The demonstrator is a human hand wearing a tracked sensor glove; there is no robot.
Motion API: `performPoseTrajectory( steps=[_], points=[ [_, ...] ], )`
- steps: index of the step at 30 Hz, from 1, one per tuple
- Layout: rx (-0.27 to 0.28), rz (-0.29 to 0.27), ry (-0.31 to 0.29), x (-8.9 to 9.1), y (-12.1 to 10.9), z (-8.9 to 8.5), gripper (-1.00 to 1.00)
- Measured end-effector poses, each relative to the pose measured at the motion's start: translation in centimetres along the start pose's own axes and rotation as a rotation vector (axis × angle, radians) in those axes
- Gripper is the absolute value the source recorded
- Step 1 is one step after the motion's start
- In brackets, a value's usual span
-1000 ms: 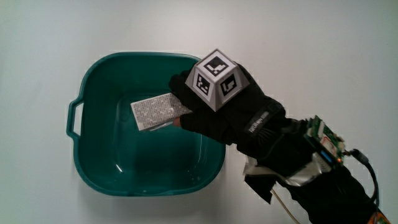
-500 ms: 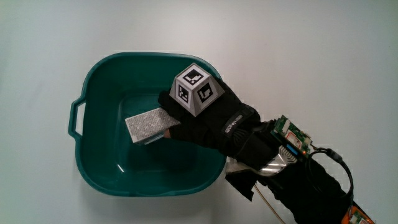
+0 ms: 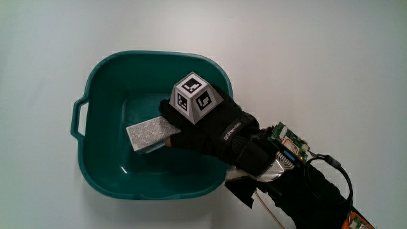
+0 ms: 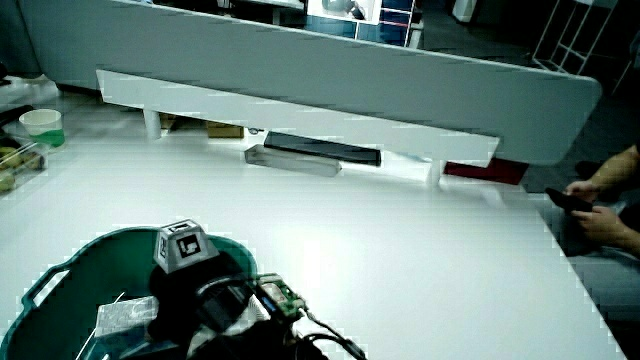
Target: Place milk into plate
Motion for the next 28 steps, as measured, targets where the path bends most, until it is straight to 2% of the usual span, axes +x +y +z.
performPoseTrajectory(
  steps=[4,6,9,11,19,21,23,24,26,27,28],
  points=[
    [-0.02,-0.015,0.0,0.2,0.1,-0.3,0.0],
    [-0.028,-0.017,0.026,0.5,0.2,-0.4,0.0],
    [-0.042,-0.031,0.017,0.4,0.3,-0.5,0.0],
    [-0.066,-0.056,0.018,0.6,0.6,-0.7,-0.08],
    [-0.095,-0.069,0.009,0.5,0.6,-1.1,-0.4],
    [-0.086,-0.078,0.033,0.6,0.3,-1.2,-0.48],
    [-0.072,-0.061,0.047,0.5,-0.5,-0.8,-0.56],
    [-0.072,-0.059,0.045,0.4,-0.8,-0.7,-0.6],
    [-0.038,-0.097,0.007,0.4,-1.4,-0.9,-0.68],
    [0.001,-0.089,-0.001,0.2,-2.0,-0.6,-0.72],
    [-0.018,-0.062,0.005,0.0,-2.7,-0.3,-0.76]
  ],
)
